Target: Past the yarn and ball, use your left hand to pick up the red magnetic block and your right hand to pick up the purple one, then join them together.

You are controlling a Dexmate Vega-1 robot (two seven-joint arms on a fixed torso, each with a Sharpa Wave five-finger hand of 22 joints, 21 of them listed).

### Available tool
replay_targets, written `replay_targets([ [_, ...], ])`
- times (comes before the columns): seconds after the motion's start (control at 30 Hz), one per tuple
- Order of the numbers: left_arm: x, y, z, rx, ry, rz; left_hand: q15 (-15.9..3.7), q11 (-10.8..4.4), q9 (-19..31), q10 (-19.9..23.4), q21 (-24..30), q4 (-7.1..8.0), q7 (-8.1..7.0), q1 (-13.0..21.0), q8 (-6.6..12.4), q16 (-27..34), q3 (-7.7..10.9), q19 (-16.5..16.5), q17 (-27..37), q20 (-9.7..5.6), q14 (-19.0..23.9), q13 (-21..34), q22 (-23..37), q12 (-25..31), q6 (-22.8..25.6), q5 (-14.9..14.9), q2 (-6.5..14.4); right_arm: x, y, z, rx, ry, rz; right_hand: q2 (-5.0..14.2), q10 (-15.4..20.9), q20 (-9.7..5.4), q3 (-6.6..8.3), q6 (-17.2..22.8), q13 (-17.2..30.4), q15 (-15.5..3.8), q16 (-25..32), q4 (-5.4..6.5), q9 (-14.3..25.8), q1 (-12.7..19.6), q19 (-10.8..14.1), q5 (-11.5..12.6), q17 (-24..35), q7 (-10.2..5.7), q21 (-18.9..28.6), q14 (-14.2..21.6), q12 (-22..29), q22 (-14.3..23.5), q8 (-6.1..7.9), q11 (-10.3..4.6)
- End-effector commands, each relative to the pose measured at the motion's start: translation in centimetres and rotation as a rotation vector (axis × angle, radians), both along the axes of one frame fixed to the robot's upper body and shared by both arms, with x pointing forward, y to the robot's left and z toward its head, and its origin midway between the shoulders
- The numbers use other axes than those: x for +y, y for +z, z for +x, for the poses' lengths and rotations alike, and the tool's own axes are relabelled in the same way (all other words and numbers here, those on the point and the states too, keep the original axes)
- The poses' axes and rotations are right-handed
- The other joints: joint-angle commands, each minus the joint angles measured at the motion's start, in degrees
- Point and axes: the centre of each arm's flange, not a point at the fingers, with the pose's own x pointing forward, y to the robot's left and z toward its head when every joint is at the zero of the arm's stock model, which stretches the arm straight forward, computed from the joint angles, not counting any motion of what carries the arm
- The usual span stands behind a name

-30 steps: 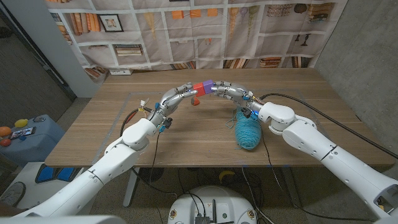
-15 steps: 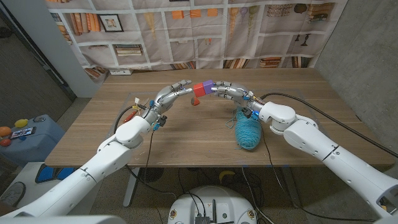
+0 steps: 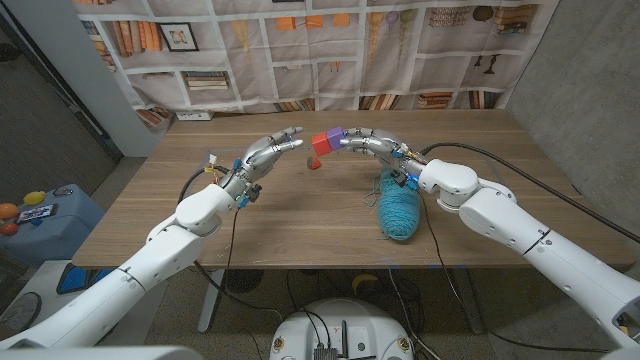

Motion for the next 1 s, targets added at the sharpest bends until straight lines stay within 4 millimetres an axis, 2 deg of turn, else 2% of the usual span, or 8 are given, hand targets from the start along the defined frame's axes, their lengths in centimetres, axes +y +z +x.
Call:
replay_targets([
  [0.03,0.7,-0.3,0.0,0.014,0.018,-0.010,-0.10,0.05,0.06,-0.48,-0.09,1.01,0.50,-1.94,-0.01,0.18,-0.30,-2.52,0.21,-1.15,-6.59,0.14,0.10,0.56,-0.78,0.10,0.86,0.0,1.1,-0.5,-0.053,-0.064,-0.077,0.09,0.47,0.18,-0.05,2.67,0.26,-0.18,0.10,0.04,0.08,0.71,0.76,0.41,0.13,-1.93,0.39,0.13,0.34,0.17,0.83,-0.24],
  [0.3,1.2,-0.3,0.0,0.012,0.035,-0.033,-0.76,-0.38,-0.03,-0.77,0.07,1.96,-0.61,-4.42,-0.28,0.24,-0.78,-3.31,0.21,-2.35,-6.82,0.13,0.10,0.64,-3.12,0.15,1.80,0.0,1.9,-0.8,-0.097,-0.120,-0.193,0.05,0.41,0.17,-0.13,2.98,0.25,-0.29,-0.04,-0.03,0.03,0.86,0.98,0.40,0.14,-1.93,0.44,-0.16,0.29,0.17,0.94,-0.24],
  [0.5,1.6,-0.4,0.0,0.008,0.049,-0.057,-1.54,-0.72,-0.12,-2.27,0.27,2.42,-2.73,-6.52,-0.57,0.20,-1.15,-3.64,0.18,-3.26,-7.40,0.13,0.07,0.38,-6.86,0.18,2.50,0.2,2.5,-0.9,-0.130,-0.153,-0.245,0.01,0.30,0.24,-0.22,2.86,0.25,-0.25,-0.08,-0.03,-0.01,0.89,1.12,0.38,0.14,-1.94,0.45,-0.20,0.23,0.16,0.89,-0.26],
  [0.67,2.0,-0.5,0.1,0.014,0.053,-0.074,-2.51,-0.97,-0.14,-2.36,0.42,2.49,-3.10,-7.14,-0.57,0.26,-1.23,-3.39,0.16,-4.40,-7.36,0.12,0.04,0.48,-8.13,0.18,2.74,0.5,3.1,-1.2,-0.171,-0.193,-0.303,0.02,0.35,0.18,-0.30,3.08,0.24,-0.32,-0.09,0.00,-0.04,0.90,1.25,0.37,0.14,-1.93,0.46,-0.16,0.24,0.15,0.96,-0.19],
  [0.87,2.4,-0.7,0.2,0.015,0.040,-0.079,-3.71,-2.21,-0.23,-2.78,0.72,2.55,-4.27,-8.42,-0.56,0.43,-1.35,-2.52,0.11,-5.68,-6.86,0.10,-0.01,0.56,-11.44,0.13,3.36,0.8,4.0,-1.5,-0.202,-0.226,-0.365,0.10,0.63,0.00,-0.36,3.61,0.24,-0.56,-0.05,0.03,-0.08,0.94,1.46,0.37,0.13,-1.90,0.49,0.02,0.33,0.15,1.16,-0.26],
  [0.93,2.7,-0.9,0.3,0.014,0.029,-0.095,-4.87,-3.91,-0.27,-3.66,0.75,2.56,-4.47,-9.10,-0.20,0.42,-1.43,-2.20,0.08,-6.05,-6.74,0.08,-0.04,0.36,-11.83,0.08,3.63,0.9,4.2,-1.6,-0.209,-0.220,-0.389,0.11,0.63,-0.02,-0.38,3.61,0.23,-0.56,-0.01,0.03,-0.08,0.95,1.50,0.38,0.13,-1.92,0.50,0.14,0.33,0.15,1.16,-0.25],
  [1.0,3.0,-1.2,0.3,0.018,0.036,-0.109,-5.80,-4.49,-0.29,-3.68,0.83,2.58,-4.51,-9.45,-0.04,0.47,-1.41,-1.83,0.07,-6.78,-6.50,0.06,-0.05,0.45,-11.86,0.07,3.94,1.1,4.4,-1.7,-0.223,-0.233,-0.409,0.12,0.65,-0.04,-0.40,3.62,0.23,-0.61,0.00,0.03,-0.09,0.96,1.60,0.38,0.13,-1.93,0.52,0.19,0.33,0.15,1.16,-0.26],
])
